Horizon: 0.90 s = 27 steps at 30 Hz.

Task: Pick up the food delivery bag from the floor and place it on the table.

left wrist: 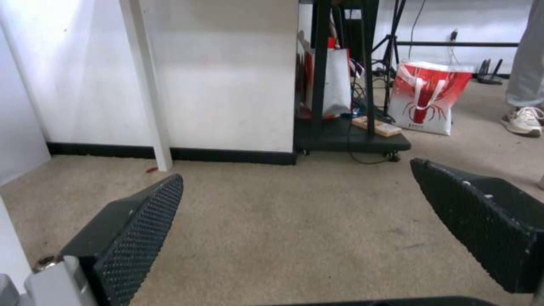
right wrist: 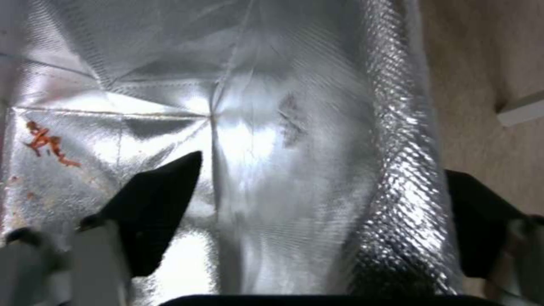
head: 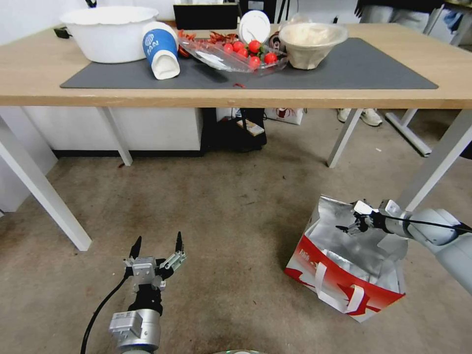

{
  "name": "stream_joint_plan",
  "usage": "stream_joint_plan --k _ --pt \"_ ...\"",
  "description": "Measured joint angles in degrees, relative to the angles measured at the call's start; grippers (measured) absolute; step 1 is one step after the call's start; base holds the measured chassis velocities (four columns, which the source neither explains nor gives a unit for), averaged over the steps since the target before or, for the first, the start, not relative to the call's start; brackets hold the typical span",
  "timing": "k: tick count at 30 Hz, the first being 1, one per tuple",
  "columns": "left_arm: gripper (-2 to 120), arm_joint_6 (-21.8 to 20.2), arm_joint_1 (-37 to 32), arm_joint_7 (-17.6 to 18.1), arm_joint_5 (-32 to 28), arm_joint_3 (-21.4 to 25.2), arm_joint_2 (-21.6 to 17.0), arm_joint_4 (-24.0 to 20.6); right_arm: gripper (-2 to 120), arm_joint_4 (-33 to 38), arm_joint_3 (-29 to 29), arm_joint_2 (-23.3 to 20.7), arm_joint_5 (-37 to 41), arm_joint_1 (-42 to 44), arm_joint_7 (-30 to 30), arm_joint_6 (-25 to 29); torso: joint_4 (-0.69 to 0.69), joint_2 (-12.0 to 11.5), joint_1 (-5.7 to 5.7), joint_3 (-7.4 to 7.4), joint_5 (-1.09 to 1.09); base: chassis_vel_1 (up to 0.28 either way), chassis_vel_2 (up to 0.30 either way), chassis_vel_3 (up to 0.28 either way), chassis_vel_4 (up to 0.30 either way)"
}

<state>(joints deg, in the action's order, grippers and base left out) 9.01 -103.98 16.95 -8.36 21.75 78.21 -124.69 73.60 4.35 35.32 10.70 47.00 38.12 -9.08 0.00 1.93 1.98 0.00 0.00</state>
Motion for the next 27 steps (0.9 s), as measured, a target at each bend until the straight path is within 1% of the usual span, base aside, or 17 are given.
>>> stream_joint_plan --k 1,2,3,5,6,8,9,12,13,17,18,21,22,23,24,27 --pt "100 0.00 -0.03 0.02 0.01 -0.02 -0.03 -0.05 79 0.16 0.35 0.00 0.54 0.53 0.17 -0.25 0.00 0.00 0.00 0.00 0.00 0.000 0.000 0.000 0.000" --pt "100 0.00 -0.04 0.04 0.02 -0.03 -0.04 -0.07 76 0.25 0.47 0.00 1.11 0.80 0.17 -0.46 0.00 0.00 -0.01 0.00 0.00 0.000 0.000 0.000 0.000" --pt "100 0.00 -0.04 0.04 0.02 -0.03 -0.04 -0.07 76 0.25 0.47 0.00 1.11 0.80 0.17 -0.46 0.00 0.00 -0.01 0.00 0.00 0.000 0.000 0.000 0.000" --pt "100 -0.16 -0.07 0.06 0.05 0.08 -0.13 -0.31 64 0.48 0.66 -0.06 3.54 1.69 -0.20 -0.82 0.00 0.01 -0.01 0.00 0.00 0.000 0.000 0.000 0.000" --pt "100 -0.16 -0.07 0.06 0.05 0.08 -0.13 -0.31 64 0.48 0.66 -0.06 3.54 1.69 -0.20 -0.82 0.00 0.01 -0.01 0.00 0.00 0.000 0.000 0.000 0.000" --pt "100 -0.27 -0.11 0.06 0.05 0.18 -0.24 -0.44 56 0.54 1.08 -0.08 4.28 2.28 -0.47 -0.85 0.01 0.01 0.00 0.00 0.00 0.000 0.000 0.000 0.000" --pt "100 -0.27 -0.11 0.06 0.05 0.18 -0.24 -0.44 56 0.54 1.08 -0.08 4.28 2.28 -0.47 -0.85 0.01 0.01 0.00 0.00 0.00 0.000 0.000 0.000 0.000" --pt "100 -0.24 -0.17 0.07 0.04 0.23 -0.24 -0.56 39 1.02 1.87 -0.27 4.50 3.38 -0.53 -0.86 0.00 0.01 0.00 0.00 0.00 0.000 0.000 0.000 0.000" --pt "100 -0.24 -0.17 0.07 0.04 0.23 -0.24 -0.56 39 1.02 1.87 -0.27 4.50 3.38 -0.53 -0.86 0.00 0.01 0.00 0.00 0.00 0.000 0.000 0.000 0.000" --pt "100 -0.06 -0.23 0.16 0.12 0.31 -0.07 -0.73 21 2.01 2.88 -0.88 5.15 4.77 -0.37 -0.82 0.00 0.01 0.00 0.00 0.00 0.000 0.000 0.000 0.000" --pt "100 -0.06 -0.23 0.16 0.12 0.31 -0.07 -0.73 21 2.01 2.88 -0.88 5.15 4.77 -0.37 -0.82 0.00 0.01 0.00 0.00 0.00 0.000 0.000 0.000 0.000" --pt "100 0.13 -0.41 0.02 0.17 0.61 -0.03 -1.04 7 3.20 3.85 -1.46 6.90 5.87 0.43 -0.48 0.00 0.01 0.00 0.00 0.00 0.000 0.000 0.000 0.000" --pt "100 0.13 -0.41 0.02 0.17 0.61 -0.03 -1.04 7 3.20 3.85 -1.46 6.90 5.87 0.43 -0.48 0.00 0.01 0.00 0.00 0.00 0.000 0.000 0.000 0.000" --pt "100 0.20 -0.44 -0.07 0.17 0.73 -0.01 -1.21 2 3.56 4.30 -1.61 7.65 6.21 1.23 -0.26 0.01 0.01 0.00 0.00 0.01 0.000 0.000 0.000 0.000" --pt "100 0.27 -0.44 -0.16 0.16 0.79 0.00 -1.34 0 3.94 4.96 -1.80 8.20 6.65 2.43 0.08 0.01 0.01 0.00 0.00 0.01 0.000 0.000 0.000 0.000" --pt "100 0.52 -0.46 -0.26 0.15 0.82 0.04 -1.40 0 4.59 6.28 -2.35 9.04 7.53 4.12 0.63 0.01 0.01 0.00 0.00 0.01 0.000 0.000 0.000 0.000"
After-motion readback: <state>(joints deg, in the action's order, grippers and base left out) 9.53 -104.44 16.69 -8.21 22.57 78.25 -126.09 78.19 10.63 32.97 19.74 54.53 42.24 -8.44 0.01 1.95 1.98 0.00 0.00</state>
